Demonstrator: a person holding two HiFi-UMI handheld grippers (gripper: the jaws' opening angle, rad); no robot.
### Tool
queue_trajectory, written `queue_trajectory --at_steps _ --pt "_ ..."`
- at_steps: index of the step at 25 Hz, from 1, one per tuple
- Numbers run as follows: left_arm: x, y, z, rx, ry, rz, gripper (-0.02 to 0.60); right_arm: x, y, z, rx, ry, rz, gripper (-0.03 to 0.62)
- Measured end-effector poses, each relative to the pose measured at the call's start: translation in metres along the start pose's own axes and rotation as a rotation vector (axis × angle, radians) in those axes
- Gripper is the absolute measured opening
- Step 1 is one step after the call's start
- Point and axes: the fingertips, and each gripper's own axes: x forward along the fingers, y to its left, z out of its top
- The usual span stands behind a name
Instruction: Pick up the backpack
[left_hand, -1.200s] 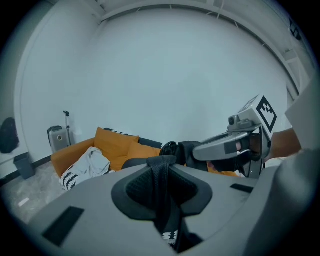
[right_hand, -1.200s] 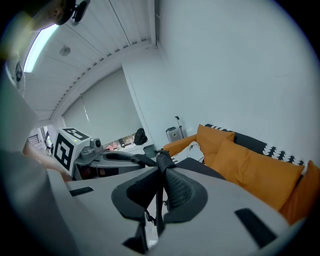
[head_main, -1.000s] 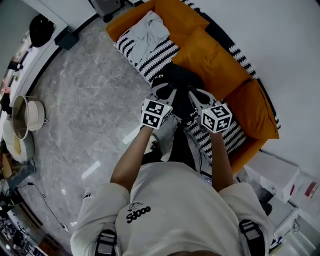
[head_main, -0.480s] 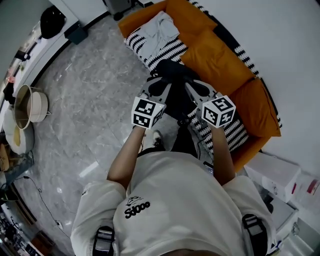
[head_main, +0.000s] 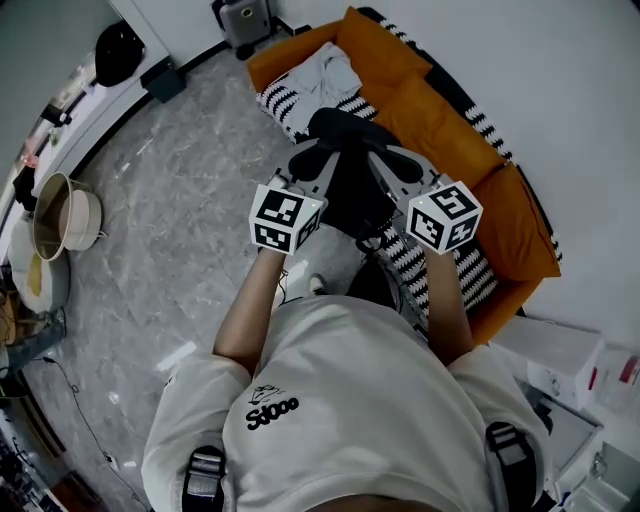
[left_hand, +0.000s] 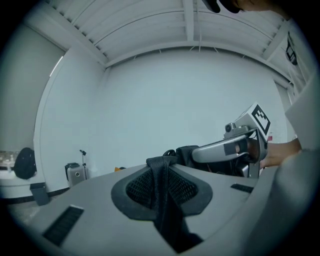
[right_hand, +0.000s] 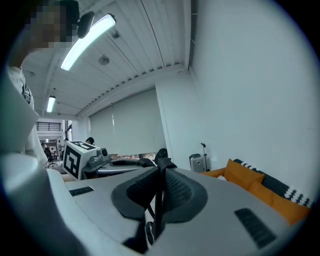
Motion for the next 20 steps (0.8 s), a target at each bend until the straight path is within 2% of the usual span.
queue_trajectory --at_steps 7,16,20 --pt "-0.025 -0.004 0.061 0.054 -0.092 0.007 0.072 -0.014 0.032 0.055 -0.13 -0.075 -0.005 0.054" --pt "-0.052 -0.006 0.109 0.084 -0.131 0.018 0.072 -0.025 0.066 0.099 -0.143 -0.124 0.025 0.054" --pt "-0.062 -0.008 0.12 0.123 -0.147 0.027 0.072 -0.027 0.077 0.108 -0.126 -0.137 0.042 0.054"
